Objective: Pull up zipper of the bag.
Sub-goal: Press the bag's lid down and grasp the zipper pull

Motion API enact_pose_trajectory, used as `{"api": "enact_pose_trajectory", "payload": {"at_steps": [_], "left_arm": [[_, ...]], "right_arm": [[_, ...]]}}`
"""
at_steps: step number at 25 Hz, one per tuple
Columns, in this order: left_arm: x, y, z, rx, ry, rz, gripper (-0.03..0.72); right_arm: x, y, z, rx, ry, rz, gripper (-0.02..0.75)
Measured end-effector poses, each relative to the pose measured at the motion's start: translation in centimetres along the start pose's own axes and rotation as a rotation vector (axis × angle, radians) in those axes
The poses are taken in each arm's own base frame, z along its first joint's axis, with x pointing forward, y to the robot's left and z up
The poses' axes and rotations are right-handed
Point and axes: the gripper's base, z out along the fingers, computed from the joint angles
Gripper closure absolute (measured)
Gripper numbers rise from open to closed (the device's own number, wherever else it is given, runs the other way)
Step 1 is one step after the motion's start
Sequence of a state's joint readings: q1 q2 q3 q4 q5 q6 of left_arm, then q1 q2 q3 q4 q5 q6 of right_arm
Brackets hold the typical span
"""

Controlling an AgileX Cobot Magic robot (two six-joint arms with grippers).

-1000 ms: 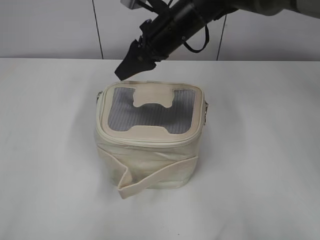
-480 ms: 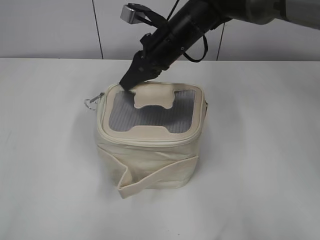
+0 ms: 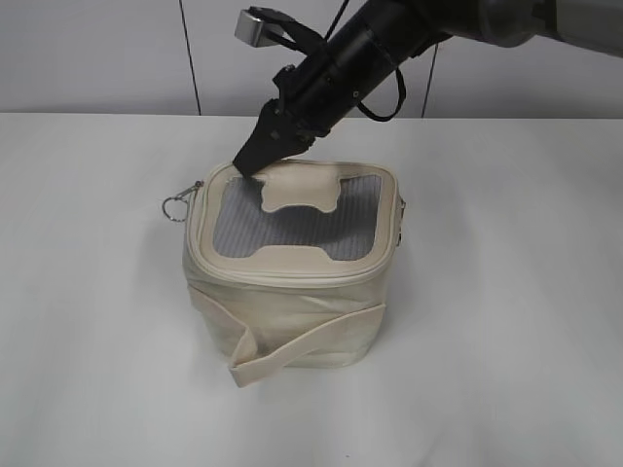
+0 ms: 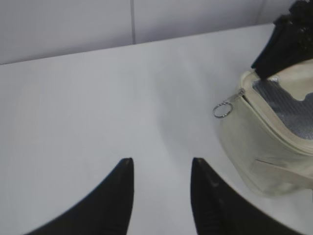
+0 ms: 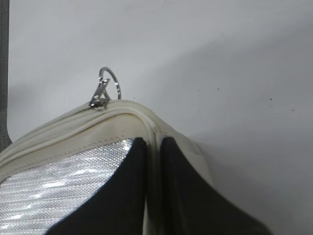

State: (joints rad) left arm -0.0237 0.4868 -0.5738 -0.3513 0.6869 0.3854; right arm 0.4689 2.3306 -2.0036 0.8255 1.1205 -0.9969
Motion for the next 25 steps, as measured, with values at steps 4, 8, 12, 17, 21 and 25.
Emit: {"api": "enact_pose_trajectory", "payload": {"at_steps": [4, 8, 12, 17, 21, 25], "left_arm": [[-1.3, 0.7, 8.3, 0.176, 0.148, 0.105, 0.309], [-1.9, 1.4, 15.3, 0.337, 0.219, 0.279, 0.273], [-1.6, 1.8, 20.8, 0.484, 0.23, 0.415, 0.269], [-0.6, 1.7, 24.5, 0.611, 0.253, 0.454, 0.27], [0.1, -0.4, 25.6, 0.689, 0.264, 0.523, 0.267], [0.3, -2.5, 25.8, 0.718, 0.261, 0.592, 0.267]], "right_arm": [[0.0, 0.0, 0.0, -0.001, 0.001, 0.0, 0.673], [0.0, 0.0, 0.0, -0.004, -0.001, 0.002, 0.673], [0.0, 0.0, 0.0, -0.004, -0.001, 0.002, 0.673], [0.0, 0.0, 0.0, -0.005, -0.002, 0.003, 0.673], [0.0, 0.0, 0.0, -0.005, -0.002, 0.007, 0.673], [0.0, 0.0, 0.0, -0.005, -0.002, 0.01, 0.673]]}}
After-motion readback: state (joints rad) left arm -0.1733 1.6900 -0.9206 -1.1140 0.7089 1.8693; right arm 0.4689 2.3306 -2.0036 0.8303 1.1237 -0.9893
